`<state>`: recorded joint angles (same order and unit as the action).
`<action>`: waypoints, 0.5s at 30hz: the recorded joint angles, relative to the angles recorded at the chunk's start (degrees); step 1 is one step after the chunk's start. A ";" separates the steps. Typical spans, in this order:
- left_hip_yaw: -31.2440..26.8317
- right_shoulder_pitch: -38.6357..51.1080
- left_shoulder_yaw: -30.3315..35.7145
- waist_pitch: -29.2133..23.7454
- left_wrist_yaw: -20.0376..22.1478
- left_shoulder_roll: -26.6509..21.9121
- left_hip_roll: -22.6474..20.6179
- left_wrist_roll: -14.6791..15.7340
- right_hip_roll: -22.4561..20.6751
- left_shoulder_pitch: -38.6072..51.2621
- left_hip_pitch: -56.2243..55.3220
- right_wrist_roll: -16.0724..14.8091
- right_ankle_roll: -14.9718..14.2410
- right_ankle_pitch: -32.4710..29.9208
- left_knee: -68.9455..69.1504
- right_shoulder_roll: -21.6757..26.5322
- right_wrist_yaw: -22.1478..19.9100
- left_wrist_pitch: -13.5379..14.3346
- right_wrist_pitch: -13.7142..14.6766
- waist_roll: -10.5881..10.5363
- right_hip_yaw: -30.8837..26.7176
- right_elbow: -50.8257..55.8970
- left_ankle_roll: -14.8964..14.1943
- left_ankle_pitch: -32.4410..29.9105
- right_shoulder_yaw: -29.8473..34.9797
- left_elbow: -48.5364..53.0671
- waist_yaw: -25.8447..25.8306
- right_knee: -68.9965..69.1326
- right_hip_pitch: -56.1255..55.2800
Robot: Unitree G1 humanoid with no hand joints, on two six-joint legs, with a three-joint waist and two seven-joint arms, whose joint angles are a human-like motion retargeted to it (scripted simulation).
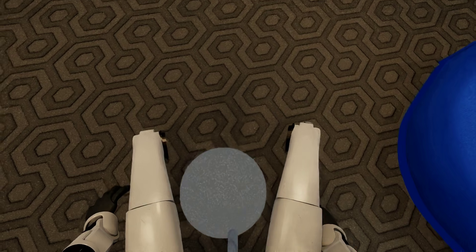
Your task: Sit down on the chair
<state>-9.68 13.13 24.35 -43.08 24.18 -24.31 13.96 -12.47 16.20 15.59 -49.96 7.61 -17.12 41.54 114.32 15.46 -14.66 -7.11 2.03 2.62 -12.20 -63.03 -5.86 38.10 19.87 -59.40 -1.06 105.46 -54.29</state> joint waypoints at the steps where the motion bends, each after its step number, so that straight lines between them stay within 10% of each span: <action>1: 0.24 -0.11 0.00 0.20 -0.08 0.75 -0.05 0.45 0.11 -0.07 0.36 0.18 0.72 0.38 -0.14 0.23 -0.77 0.32 -0.65 -0.22 0.33 -0.39 -0.11 -0.75 -0.25 -0.55 0.09 -0.17 0.84; 6: -0.10 -0.70 0.49 -0.12 1.13 2.26 -1.78 -0.62 -0.61 -0.95 2.93 5.39 1.30 -0.13 -0.25 1.72 0.60 -0.38 -0.85 0.13 0.22 2.20 0.44 -0.57 1.82 -2.58 0.62 -0.13 3.60; 15: 0.00 0.62 -2.15 -2.66 -0.50 0.31 -3.31 -0.14 -1.44 -2.69 0.49 5.61 2.48 -0.11 -2.08 1.67 2.39 1.73 -0.08 1.94 0.07 2.17 -1.14 -4.98 2.07 -1.21 0.22 0.13 1.50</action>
